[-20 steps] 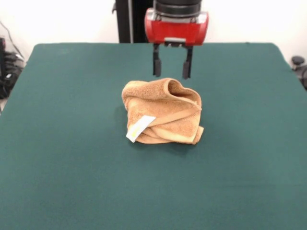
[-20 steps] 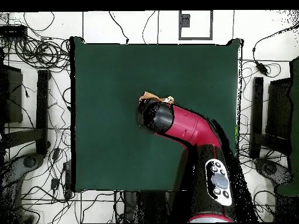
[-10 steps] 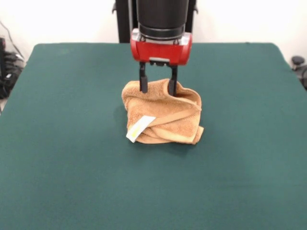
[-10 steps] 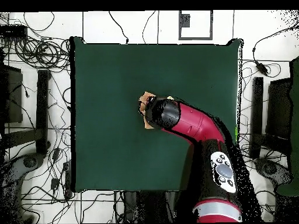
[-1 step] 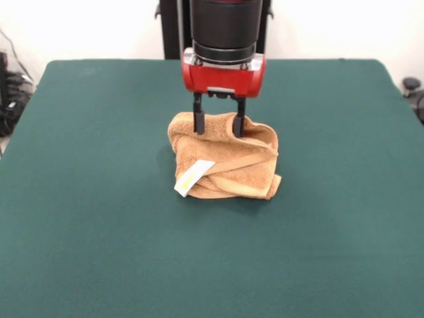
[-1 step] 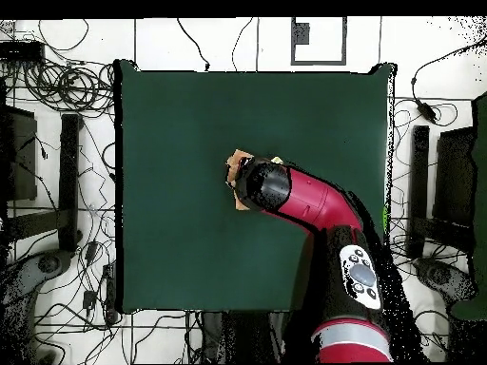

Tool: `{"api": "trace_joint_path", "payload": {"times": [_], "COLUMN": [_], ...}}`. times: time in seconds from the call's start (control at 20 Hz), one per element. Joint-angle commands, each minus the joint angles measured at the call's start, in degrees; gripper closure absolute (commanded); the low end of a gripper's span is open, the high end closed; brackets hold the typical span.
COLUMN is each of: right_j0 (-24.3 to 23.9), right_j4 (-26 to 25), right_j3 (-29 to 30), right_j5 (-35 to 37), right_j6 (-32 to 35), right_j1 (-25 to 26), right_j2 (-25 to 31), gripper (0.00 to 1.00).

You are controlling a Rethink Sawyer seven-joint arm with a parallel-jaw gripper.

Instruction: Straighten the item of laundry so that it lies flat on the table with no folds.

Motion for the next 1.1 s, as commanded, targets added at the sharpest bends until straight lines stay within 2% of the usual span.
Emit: {"api": "trace_joint_path", "payload": {"times": [0.05,0.5,1.1], "right_j0": [0.8,-1.6,-2.5], "right_j4": [0.1,-2.4,-6.0], "right_j3": [-0.4,2.3,0.7], "right_j5": [-1.2,-6.0,-0.7], "right_j6": [8.1,4.3,1.5], "right_j1": [2.2,-0.1,-1.2], "right_j2": [5.7,9.5,9.5], "gripper": [0.00,0.00,0.00]}}
